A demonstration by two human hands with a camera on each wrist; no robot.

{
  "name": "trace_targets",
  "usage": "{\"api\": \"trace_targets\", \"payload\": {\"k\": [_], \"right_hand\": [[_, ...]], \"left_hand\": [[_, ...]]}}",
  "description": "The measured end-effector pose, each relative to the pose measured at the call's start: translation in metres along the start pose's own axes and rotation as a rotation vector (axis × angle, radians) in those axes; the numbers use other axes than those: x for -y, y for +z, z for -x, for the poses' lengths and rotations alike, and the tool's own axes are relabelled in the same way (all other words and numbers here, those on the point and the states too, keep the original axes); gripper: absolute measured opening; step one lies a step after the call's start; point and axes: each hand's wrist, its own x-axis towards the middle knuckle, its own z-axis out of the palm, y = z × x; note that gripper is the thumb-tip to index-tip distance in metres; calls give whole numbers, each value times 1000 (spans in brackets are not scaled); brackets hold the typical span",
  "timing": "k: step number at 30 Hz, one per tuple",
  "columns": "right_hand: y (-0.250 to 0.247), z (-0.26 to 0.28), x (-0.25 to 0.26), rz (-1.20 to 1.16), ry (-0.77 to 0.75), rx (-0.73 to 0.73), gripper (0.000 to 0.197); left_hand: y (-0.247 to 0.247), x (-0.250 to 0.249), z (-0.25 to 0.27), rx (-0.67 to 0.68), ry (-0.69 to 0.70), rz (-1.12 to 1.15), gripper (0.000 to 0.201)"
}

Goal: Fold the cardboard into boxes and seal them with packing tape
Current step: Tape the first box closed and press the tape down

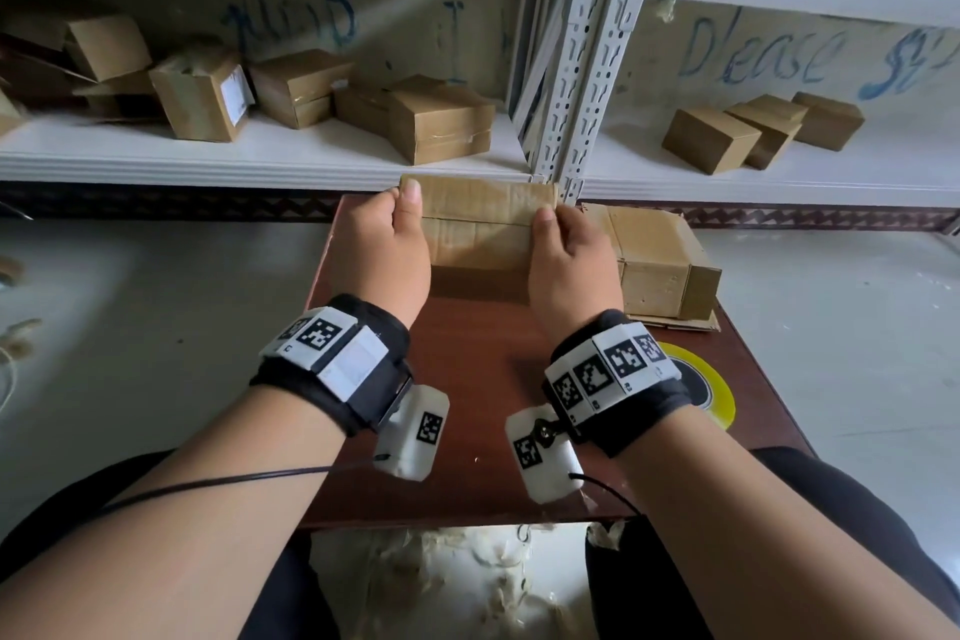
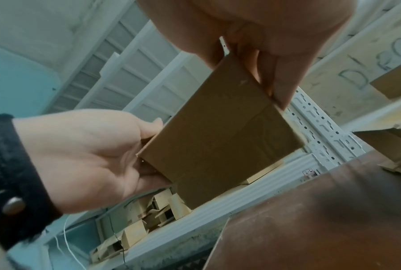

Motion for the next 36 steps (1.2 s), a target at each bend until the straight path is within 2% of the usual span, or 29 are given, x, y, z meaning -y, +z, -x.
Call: {"api": "trace_targets", "payload": {"k": [4, 6, 8, 10, 13, 16, 19, 22, 25, 32, 34, 36], "right_hand": [[1, 11, 2, 130, 113, 117, 56], [2, 14, 3, 146, 161, 135, 63], [5, 14, 2, 143, 169, 143, 58], [7, 13, 1, 103, 139, 122, 45], [4, 13, 2, 18, 43, 43, 32], [-1, 11, 7, -167, -113, -58, 39], [-3, 13, 7, -220, -149, -49, 46], [-2, 13, 4, -246, -123, -36, 51], [2, 9, 4, -249, -110, -20, 54], [-4, 3, 4, -158, -109, 71, 65], [-8, 6, 7, -97, -94, 117, 67], [-8, 10, 7, -42, -17, 141, 66]], "left_hand": [[-1, -5, 9, 91, 78, -93, 46], [-5, -11, 14, 86, 120, -122, 51], [-9, -15, 16, 73, 126, -177, 63], [-9, -8, 12, 79, 102, -164, 65], [-5, 2, 4, 102, -13, -42, 72], [2, -2, 1, 145, -243, 119, 77], [11, -4, 3, 207, -449, 334, 84], [18, -2, 7, 217, -485, 385, 102], [16, -5, 5, 178, -515, 433, 101], [15, -7, 8, 140, -437, 473, 96], [13, -11, 9, 116, -359, 350, 95], [12, -16, 14, 63, -235, 284, 78]]}}
